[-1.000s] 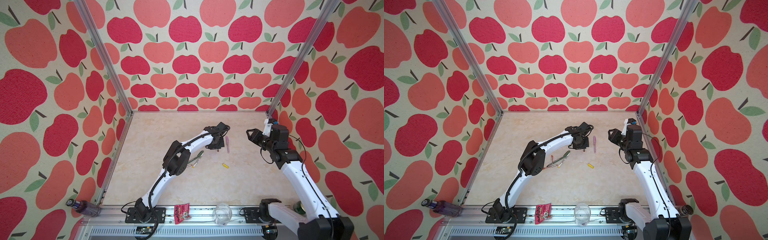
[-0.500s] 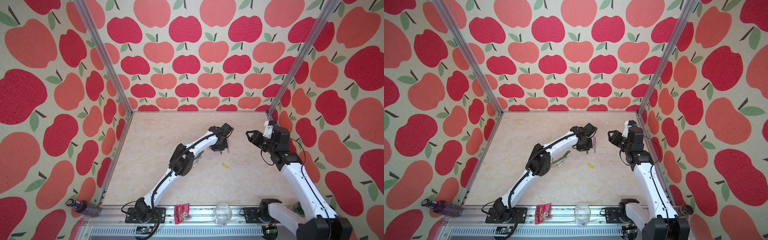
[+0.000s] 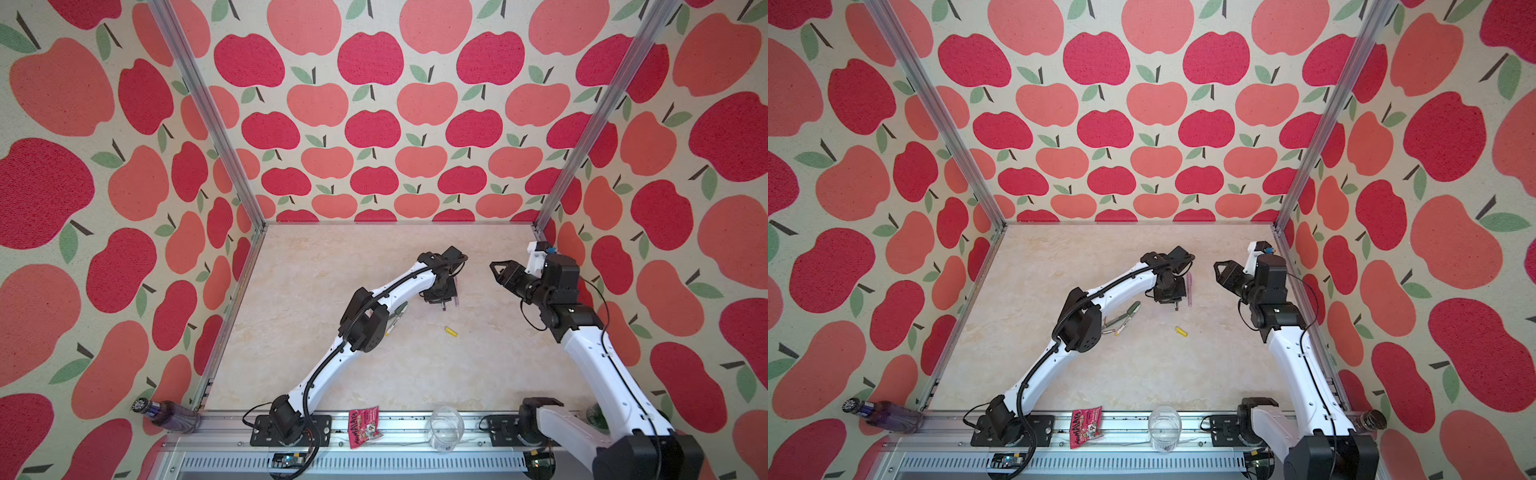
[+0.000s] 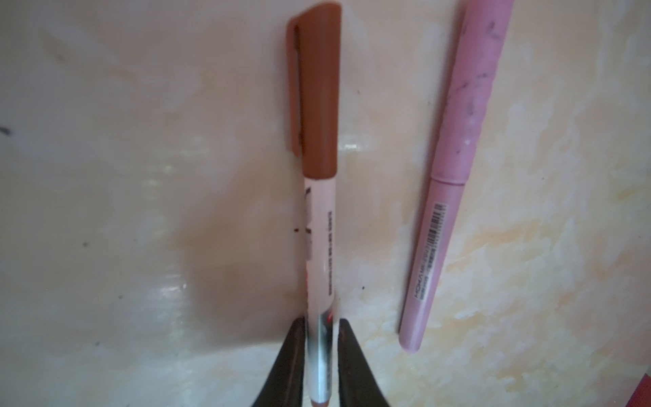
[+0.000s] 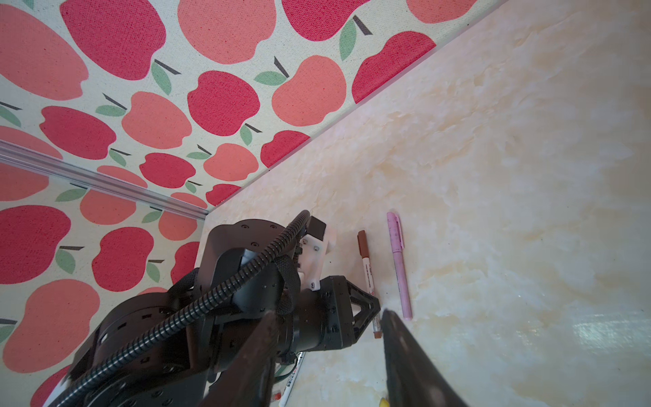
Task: Insert the pens into the pen caps
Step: 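Lower the capped marker to the table with the left gripper while the right gripper withdraws, then open the left gripper and lift it off the capped marker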
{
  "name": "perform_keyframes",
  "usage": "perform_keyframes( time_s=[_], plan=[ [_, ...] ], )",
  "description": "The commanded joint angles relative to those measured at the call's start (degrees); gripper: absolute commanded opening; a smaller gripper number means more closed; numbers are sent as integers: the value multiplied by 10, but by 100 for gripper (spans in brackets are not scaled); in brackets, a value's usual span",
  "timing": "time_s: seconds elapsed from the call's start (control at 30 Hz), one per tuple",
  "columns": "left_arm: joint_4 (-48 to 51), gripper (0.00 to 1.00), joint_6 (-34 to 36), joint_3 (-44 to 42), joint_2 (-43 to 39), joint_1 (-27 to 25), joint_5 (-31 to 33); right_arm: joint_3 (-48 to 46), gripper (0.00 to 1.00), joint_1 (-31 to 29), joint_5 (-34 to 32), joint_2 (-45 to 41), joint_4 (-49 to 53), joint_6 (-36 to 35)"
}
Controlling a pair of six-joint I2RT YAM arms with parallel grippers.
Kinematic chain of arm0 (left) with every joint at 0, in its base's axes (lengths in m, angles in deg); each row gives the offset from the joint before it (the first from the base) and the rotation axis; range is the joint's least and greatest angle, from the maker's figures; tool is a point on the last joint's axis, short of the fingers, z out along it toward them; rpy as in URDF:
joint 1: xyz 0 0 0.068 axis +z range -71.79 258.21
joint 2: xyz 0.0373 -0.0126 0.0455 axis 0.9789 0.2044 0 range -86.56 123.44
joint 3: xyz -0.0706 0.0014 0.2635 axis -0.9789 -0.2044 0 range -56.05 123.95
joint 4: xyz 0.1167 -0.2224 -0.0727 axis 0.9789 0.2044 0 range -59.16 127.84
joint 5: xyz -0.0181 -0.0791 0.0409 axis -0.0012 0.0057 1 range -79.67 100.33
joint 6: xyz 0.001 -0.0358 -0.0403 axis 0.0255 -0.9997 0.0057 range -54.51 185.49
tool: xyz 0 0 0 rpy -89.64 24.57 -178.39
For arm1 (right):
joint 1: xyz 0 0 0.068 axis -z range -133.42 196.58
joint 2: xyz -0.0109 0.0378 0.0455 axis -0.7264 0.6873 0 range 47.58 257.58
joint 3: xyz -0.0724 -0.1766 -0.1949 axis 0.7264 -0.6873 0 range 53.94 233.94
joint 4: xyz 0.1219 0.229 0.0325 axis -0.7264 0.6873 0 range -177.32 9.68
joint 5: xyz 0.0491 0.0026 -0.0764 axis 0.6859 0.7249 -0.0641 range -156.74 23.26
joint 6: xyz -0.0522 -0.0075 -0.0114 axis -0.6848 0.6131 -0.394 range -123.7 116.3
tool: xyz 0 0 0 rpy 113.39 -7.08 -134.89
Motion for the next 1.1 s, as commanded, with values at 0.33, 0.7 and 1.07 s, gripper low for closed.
perform_keyframes(
  time_s=[0.33,0.7,1.07],
  plan=[
    [12,26,22,6,1,-2,20,-6,51,3,26,-3,-20,11],
    [-95,42,136,-104,-197,-3,94,9,52,2,58,-30,21,-23],
    [-309,64,204,-618,-671,47,200,67,52,-101,-27,-41,140,-55]
  ],
)
